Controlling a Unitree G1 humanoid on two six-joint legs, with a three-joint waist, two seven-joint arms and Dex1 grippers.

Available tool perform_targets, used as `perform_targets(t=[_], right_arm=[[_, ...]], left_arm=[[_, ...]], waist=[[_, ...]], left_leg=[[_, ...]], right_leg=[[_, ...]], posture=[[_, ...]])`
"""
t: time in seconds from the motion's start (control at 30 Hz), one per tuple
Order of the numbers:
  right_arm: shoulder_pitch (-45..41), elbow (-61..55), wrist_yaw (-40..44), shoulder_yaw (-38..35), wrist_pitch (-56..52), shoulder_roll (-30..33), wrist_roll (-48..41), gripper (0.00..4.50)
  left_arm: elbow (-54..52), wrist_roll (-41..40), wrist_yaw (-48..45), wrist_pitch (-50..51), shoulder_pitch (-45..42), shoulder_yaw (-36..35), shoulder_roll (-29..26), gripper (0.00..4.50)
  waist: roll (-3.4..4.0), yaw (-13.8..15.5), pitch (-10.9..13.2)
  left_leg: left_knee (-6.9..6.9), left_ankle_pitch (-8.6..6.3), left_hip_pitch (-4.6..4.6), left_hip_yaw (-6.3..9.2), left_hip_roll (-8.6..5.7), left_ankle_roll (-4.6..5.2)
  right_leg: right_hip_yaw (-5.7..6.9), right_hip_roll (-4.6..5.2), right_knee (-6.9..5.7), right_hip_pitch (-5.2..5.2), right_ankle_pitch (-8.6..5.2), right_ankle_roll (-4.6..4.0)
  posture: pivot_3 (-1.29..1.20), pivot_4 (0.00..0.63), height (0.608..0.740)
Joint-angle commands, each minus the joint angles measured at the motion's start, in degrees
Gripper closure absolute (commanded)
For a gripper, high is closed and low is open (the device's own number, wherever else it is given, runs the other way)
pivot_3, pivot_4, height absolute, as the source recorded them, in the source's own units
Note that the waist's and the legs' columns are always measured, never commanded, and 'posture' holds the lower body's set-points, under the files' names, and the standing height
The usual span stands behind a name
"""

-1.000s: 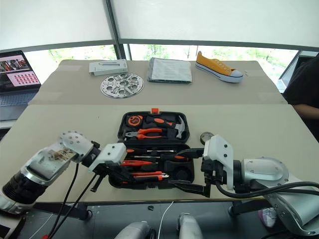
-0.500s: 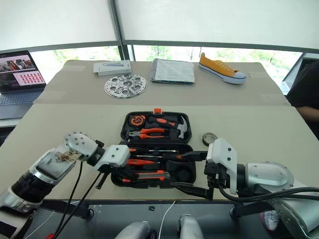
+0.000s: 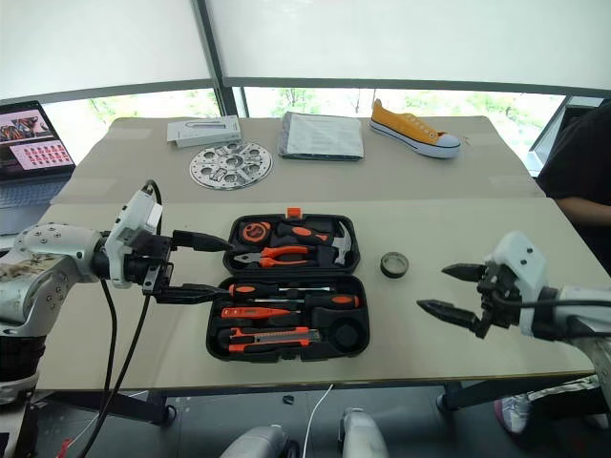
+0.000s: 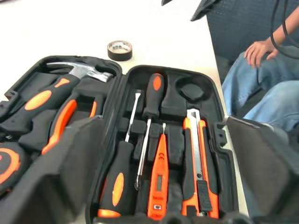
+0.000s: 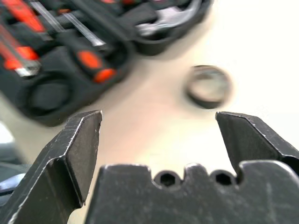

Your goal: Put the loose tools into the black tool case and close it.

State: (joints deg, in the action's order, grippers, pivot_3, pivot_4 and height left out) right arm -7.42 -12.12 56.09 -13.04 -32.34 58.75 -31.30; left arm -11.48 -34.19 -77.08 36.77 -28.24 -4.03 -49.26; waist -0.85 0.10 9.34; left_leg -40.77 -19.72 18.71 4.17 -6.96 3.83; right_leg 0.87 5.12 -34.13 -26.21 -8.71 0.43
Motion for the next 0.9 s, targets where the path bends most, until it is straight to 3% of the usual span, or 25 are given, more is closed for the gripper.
perform_targets(t=[0.03,0.17,0.33,0.47,0.6,0.8,0.9], right_arm=[[-7.21,6.18,0.78,7.64,4.66,-2.45,6.57,0.00],[-16.57,14.65,1.30,16.08,7.55,-7.66,13.29,0.00],[-22.04,23.24,0.55,21.52,11.83,-11.99,20.27,0.00],[-24.17,28.66,-0.37,23.45,13.63,-14.77,23.88,1.02],[-23.91,29.06,-0.03,23.32,15.75,-15.23,24.99,2.38],[-21.73,20.41,4.56,18.95,13.26,-11.98,20.40,4.38],[-19.30,8.57,9.17,15.05,8.12,-10.13,12.07,4.46]], left_arm=[[-3.13,-3.44,0.94,1.88,-0.56,-1.45,-0.15,0.08],[-3.98,-2.52,1.23,0.61,-0.53,-0.22,-0.77,0.08],[-4.15,-1.37,1.59,-1.10,-0.44,0.63,-0.88,0.08],[-4.74,-1.53,2.59,-1.19,-0.21,0.74,-0.52,0.00],[-4.70,-0.94,2.68,-2.14,-0.05,1.58,-0.47,0.00],[-4.19,0.48,0.59,-4.47,-0.14,3.92,-0.74,0.00],[-4.20,1.64,-1.47,-6.51,0.50,5.31,-1.29,0.00]], waist=[[-0.01,-0.07,0.01],[0.01,-0.17,0.01],[0.01,-0.05,0.01],[0.02,-0.07,0.02],[0.02,-0.26,0.01],[0.04,-0.15,0.02],[0.08,-0.22,0.05]], left_leg=[[0.01,0.00,0.01,0.00,0.01,0.00],[0.02,0.01,0.07,0.01,-0.01,0.01],[-0.03,0.01,0.13,0.03,-0.08,0.01],[-0.02,0.01,0.15,0.04,-0.09,0.01],[-0.07,0.01,0.13,0.04,-0.08,-0.01],[-0.06,0.01,0.15,0.05,-0.08,-0.01],[-0.06,0.01,0.22,0.06,-0.08,-0.01]], right_leg=[[-0.01,0.00,0.00,-0.01,-0.01,-0.01],[0.03,0.02,0.01,-0.09,0.00,-0.06],[0.09,0.07,0.03,-0.13,0.01,-0.05],[0.12,0.04,0.02,-0.17,0.01,-0.06],[0.15,0.04,-0.01,-0.13,0.01,-0.06],[0.15,0.03,-0.01,-0.17,0.01,-0.07],[0.23,0.04,0.01,-0.22,0.01,-0.07]], posture=[[0.00,0.150,0.737],[0.00,0.150,0.737],[0.00,0.150,0.737],[0.00,0.150,0.737],[0.00,0.150,0.737],[0.00,0.150,0.737],[0.00,0.150,0.737]])
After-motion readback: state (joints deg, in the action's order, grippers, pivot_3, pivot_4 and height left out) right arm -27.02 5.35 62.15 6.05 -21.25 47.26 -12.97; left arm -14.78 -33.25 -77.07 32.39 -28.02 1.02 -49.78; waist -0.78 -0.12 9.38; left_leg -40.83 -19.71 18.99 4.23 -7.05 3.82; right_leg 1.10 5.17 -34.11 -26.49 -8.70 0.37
